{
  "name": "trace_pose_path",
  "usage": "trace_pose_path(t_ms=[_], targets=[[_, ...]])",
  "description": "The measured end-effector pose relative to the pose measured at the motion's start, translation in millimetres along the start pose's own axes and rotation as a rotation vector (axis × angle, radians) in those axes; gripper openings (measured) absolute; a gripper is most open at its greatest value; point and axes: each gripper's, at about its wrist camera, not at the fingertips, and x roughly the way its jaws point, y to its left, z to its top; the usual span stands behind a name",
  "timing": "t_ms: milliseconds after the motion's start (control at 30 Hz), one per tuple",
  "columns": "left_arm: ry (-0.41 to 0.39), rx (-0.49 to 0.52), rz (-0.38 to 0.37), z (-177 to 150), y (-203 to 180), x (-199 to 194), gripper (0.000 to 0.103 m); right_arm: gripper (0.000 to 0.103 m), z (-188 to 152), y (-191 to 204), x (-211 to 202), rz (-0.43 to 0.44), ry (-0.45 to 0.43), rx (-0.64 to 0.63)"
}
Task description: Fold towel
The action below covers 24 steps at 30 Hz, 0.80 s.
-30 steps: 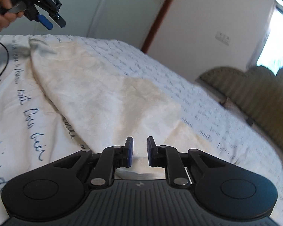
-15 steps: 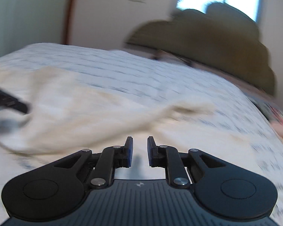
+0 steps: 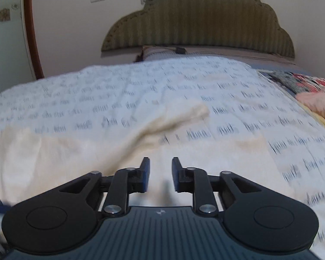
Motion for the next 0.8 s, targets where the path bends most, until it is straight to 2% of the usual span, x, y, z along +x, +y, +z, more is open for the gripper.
trace_pose_path(t_ms=[33,67,100,133,233,300,367,467,567,667,767,800], targets=[[0.0,-0.005,-0.003,0.1,-0.3,6.8,0.056,0.048,12.6,4.8,8.9,-0.008,0.0,-0.013],[-0.006,-0.005,-0.007,0.7,-0.9,12.0,0.055,0.07,24.4,12.5,18.4,-0.037,0.002,-0.04],[-0.012,-0.002,-0.01,1.0,-1.2,15.5,0.054,0.078,34.4,21.0,26.7,-0.075,0.007,-0.074],[-0.021,0.0,-0.014,1.6,-1.1,18.9,0.054,0.08,42.2,28.6,34.1,-0.097,-0.001,-0.107],[-0.05,0.003,-0.021,1.2,0.7,26.9,0.052,0.079,66.3,49.2,64.5,-0.076,0.007,-0.198],[-0.066,-0.005,-0.017,-0.3,4.1,31.1,0.049,0.078,74.8,61.3,87.6,-0.098,0.022,-0.271],[-0.08,-0.024,-0.019,-1.5,9.2,33.4,0.048,0.061,79.4,72.5,114.2,-0.131,0.06,-0.353],[-0.093,-0.052,-0.037,-4.0,14.1,34.8,0.048,0.051,79.9,77.6,152.3,-0.17,0.145,-0.402],[-0.103,-0.047,-0.042,-6.8,13.7,36.5,0.048,0.049,75.5,74.6,179.8,-0.228,0.215,-0.424],[-0.117,-0.033,-0.041,-12.6,11.7,37.1,0.048,0.049,68.7,69.3,190.1,-0.261,0.248,-0.444],[-0.123,-0.026,-0.044,-15.3,9.8,36.9,0.05,0.048,65.1,68.1,189.6,-0.249,0.252,-0.443],[-0.126,-0.026,-0.048,-15.9,10.1,37.1,0.051,0.044,65.4,68.1,188.2,-0.246,0.242,-0.446]])
